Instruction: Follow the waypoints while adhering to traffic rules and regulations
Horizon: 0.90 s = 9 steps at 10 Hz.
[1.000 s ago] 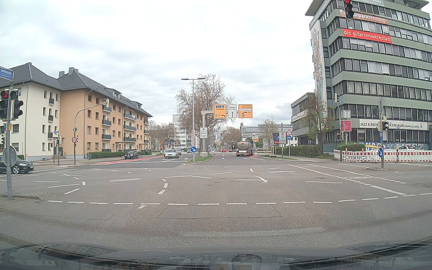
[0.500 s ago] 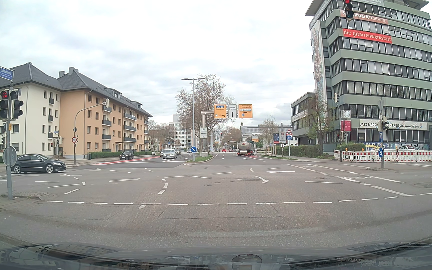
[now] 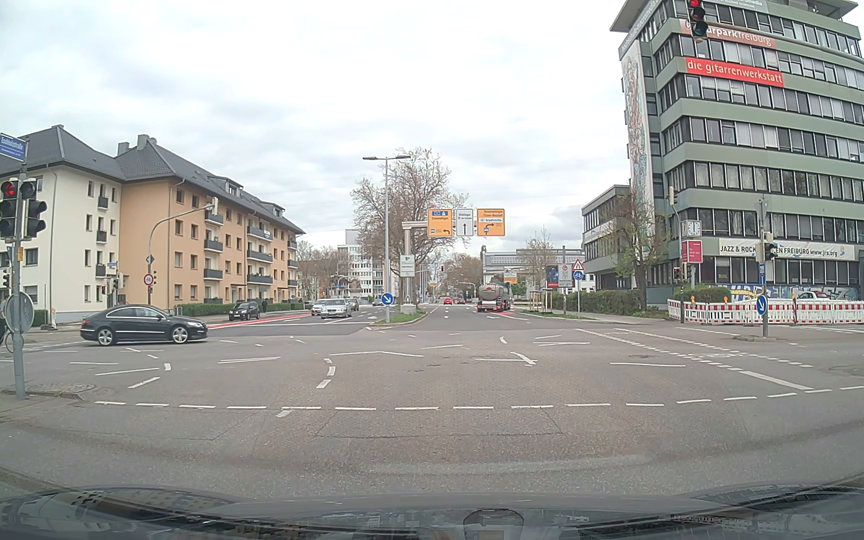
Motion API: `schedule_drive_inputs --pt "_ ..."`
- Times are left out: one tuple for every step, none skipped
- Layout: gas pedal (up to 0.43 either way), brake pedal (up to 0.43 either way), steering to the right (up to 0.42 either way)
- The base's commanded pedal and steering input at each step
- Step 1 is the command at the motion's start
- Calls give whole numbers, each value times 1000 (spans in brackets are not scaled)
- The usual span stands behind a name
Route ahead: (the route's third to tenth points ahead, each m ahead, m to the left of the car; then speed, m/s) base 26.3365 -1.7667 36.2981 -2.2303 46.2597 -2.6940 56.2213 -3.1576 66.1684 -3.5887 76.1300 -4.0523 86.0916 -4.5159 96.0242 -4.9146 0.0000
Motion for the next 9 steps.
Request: schedule_drive_inputs --pt "0 201 -18" --pt "0 201 -18" --pt "0 201 -18" --pt "0 201 -18" --pt "0 201 -18" --pt "0 201 -18" --pt "0 201 -18" --pt "0 201 -18" --pt "0 201 -18"
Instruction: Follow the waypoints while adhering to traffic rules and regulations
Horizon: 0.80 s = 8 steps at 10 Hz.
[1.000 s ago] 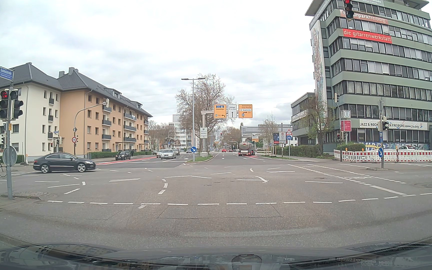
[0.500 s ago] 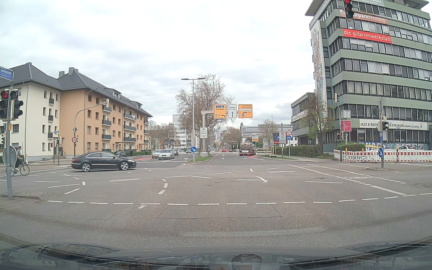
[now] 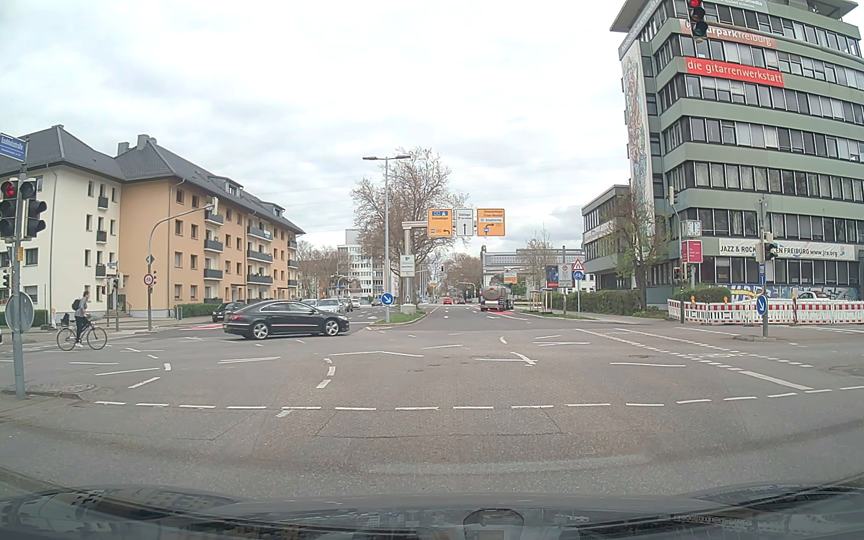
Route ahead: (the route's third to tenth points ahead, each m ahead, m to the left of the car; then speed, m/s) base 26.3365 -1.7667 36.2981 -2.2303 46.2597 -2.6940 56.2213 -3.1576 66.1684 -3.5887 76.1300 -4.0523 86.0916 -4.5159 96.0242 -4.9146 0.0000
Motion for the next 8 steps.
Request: schedule_drive_inputs --pt "0 201 -18" --pt "0 201 -18" --pt "0 201 -18" --pt "0 201 -18" --pt "0 201 -18" --pt "0 201 -18" --pt "0 201 -18" --pt "0 201 -18"
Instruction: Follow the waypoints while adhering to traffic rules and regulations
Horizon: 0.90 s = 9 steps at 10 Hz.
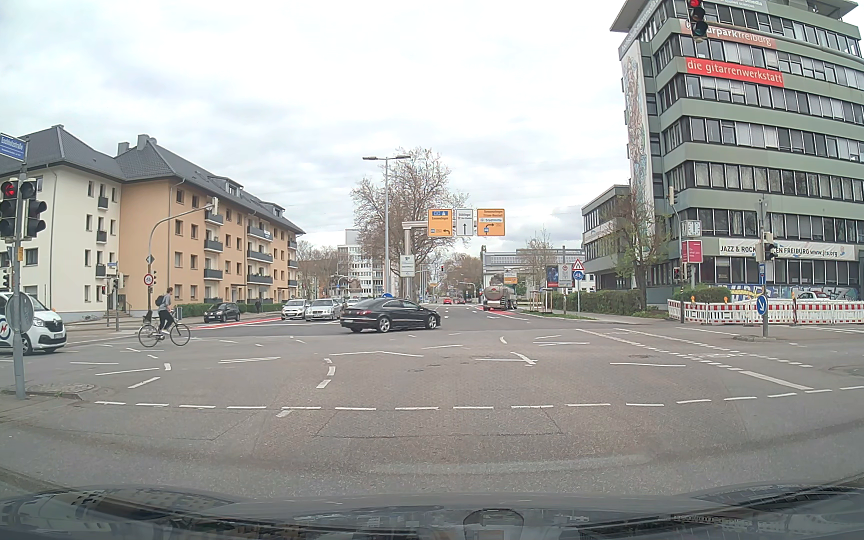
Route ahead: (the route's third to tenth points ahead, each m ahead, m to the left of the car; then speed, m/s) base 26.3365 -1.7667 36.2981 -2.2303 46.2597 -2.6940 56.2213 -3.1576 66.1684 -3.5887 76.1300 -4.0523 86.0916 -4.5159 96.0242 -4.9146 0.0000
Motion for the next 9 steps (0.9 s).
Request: schedule_drive_inputs --pt "0 201 -18" --pt "0 201 -18" --pt "0 201 -18" --pt "0 201 -18" --pt "0 201 -18" --pt "0 201 -18" --pt "0 201 -18" --pt "0 201 -18" --pt "0 201 -18"
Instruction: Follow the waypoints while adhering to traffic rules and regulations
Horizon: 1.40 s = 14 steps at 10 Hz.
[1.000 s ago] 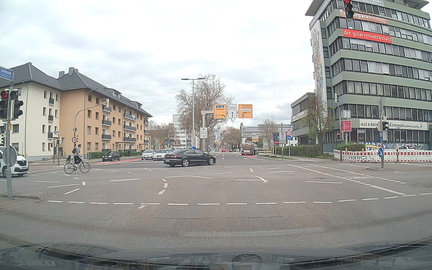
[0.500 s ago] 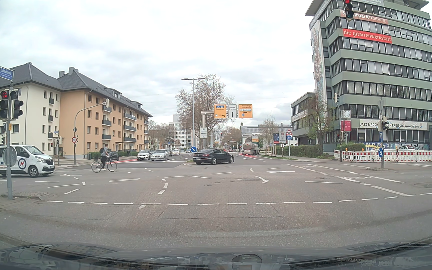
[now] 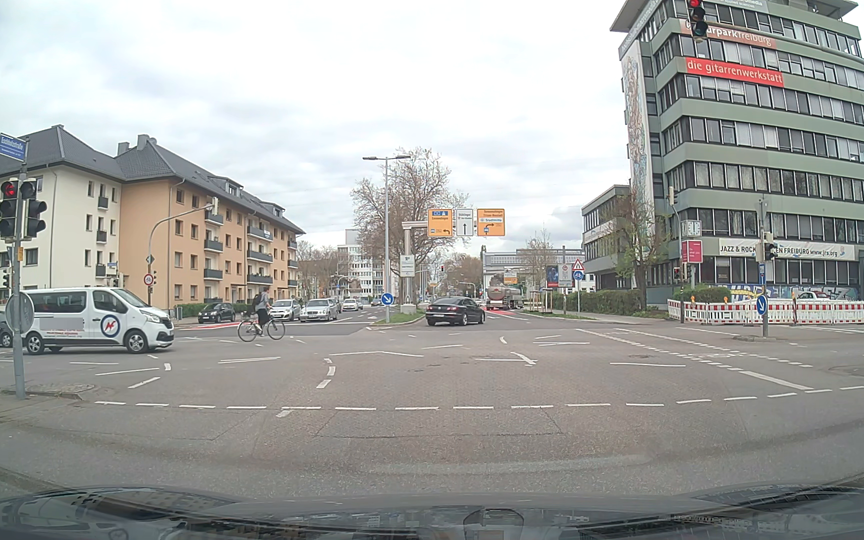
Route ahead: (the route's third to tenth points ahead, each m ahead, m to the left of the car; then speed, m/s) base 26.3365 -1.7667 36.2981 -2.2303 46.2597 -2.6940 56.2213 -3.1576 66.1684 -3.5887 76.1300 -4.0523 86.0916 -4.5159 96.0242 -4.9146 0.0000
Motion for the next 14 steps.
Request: schedule_drive_inputs --pt "0 201 -18" --pt "0 201 -18" --pt "0 201 -18" --pt "0 201 -18" --pt "0 201 -18" --pt "0 201 -18" --pt "0 201 -18" --pt "0 201 -18" --pt "0 201 -18" --pt "0 201 -18" --pt "0 201 -18" --pt "0 201 -18" --pt "0 201 -18" --pt "0 201 -18"
